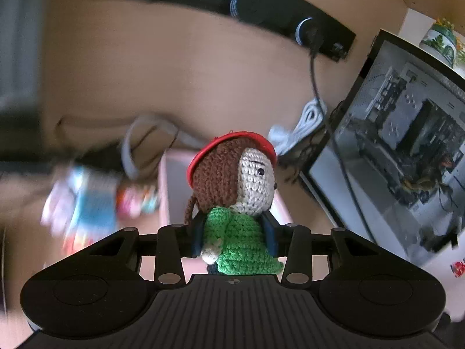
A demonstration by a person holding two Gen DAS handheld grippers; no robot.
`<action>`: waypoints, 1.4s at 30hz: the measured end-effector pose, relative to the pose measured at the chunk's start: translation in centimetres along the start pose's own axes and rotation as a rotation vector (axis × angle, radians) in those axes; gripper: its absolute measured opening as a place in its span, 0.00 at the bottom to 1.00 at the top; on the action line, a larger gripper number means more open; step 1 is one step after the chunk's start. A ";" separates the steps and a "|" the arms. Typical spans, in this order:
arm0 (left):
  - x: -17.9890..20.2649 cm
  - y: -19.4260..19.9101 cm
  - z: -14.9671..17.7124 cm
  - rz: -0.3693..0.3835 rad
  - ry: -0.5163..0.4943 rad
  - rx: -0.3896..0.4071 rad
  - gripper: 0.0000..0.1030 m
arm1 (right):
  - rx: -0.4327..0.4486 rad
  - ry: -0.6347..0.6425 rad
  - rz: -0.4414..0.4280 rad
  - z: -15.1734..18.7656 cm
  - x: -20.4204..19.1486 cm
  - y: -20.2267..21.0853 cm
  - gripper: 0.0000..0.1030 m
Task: Organize objects
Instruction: 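Lower the crochet doll into the pink box and open the left tool, then lower the yellow bread bag into the pink box and open the right tool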
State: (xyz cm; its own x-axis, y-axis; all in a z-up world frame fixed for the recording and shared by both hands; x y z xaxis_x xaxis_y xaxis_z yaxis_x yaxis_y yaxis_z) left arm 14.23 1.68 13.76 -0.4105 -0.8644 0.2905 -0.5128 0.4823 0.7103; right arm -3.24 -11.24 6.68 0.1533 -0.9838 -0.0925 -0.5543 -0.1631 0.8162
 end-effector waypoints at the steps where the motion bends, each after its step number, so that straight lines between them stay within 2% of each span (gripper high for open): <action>1: 0.0 -1.4 -1.2 -0.006 -0.021 -0.014 0.44 | 0.010 -0.005 -0.002 -0.3 0.3 -0.2 0.49; 3: -0.7 -3.4 -2.5 -0.031 0.010 -0.009 0.42 | 0.028 -0.012 -0.003 -0.4 0.9 -0.4 0.49; 6: -1.3 -4.7 -3.1 -0.026 0.045 0.017 0.42 | 0.047 -0.041 -0.004 -0.7 2.7 -0.4 0.49; 8: -1.3 -5.6 -2.6 -0.017 0.035 -0.035 0.42 | 0.058 -0.064 -0.011 -1.2 4.1 -0.3 0.49; 11: -2.5 -4.4 -1.7 -0.028 0.092 -0.006 0.42 | 0.063 -0.100 -0.011 -2.3 5.9 0.0 0.49; 17: -3.9 -0.5 2.7 -0.004 0.095 0.022 0.42 | 0.088 -0.138 -0.045 -6.8 6.6 2.6 0.49; 20: -5.1 1.4 5.3 0.007 0.107 0.018 0.42 | 0.132 -0.110 -0.028 -10.0 5.6 3.7 0.49; 26: -8.5 6.0 11.1 -0.030 0.178 -0.006 0.42 | 0.218 -0.038 0.019 -15.4 3.0 4.2 0.49; 32: -11.0 9.7 15.8 -0.061 0.266 -0.019 0.42 | 0.189 -0.068 0.017 -18.2 2.0 1.0 0.49; 36: -12.2 11.2 17.6 -0.103 0.267 -0.005 0.42 | 0.160 -0.106 -0.006 -19.0 0.9 -2.7 0.49; 38: -12.7 11.5 18.7 -0.135 0.246 -0.002 0.42 | 0.164 -0.101 0.005 -19.0 0.5 -5.2 0.57; 39: -12.9 11.6 19.2 -0.150 0.246 -0.007 0.42 | 0.155 -0.106 0.013 -18.9 0.4 -6.6 0.64; 42: -13.0 11.3 20.0 -0.122 0.266 -0.051 0.42 | 0.141 -0.136 0.048 -17.8 1.0 -8.1 0.65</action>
State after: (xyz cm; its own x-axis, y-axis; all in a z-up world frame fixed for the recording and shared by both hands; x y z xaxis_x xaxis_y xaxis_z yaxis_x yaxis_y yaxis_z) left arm -1.31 21.18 5.17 -0.1322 -0.9257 0.3543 -0.5050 0.3705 0.7795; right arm 15.96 -9.63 10.13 0.0168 -0.9901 -0.1394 -0.6691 -0.1147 0.7343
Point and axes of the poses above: each gripper's, at about its wrist camera, not at the fingertips, and y roughly against the way its jaws point, x to its right, z to its underside, the point moved 7 cm from there along -y, roughly the way its jaws point, and after that the axes turned 7 degrees about -x, right-handed, at the moved point
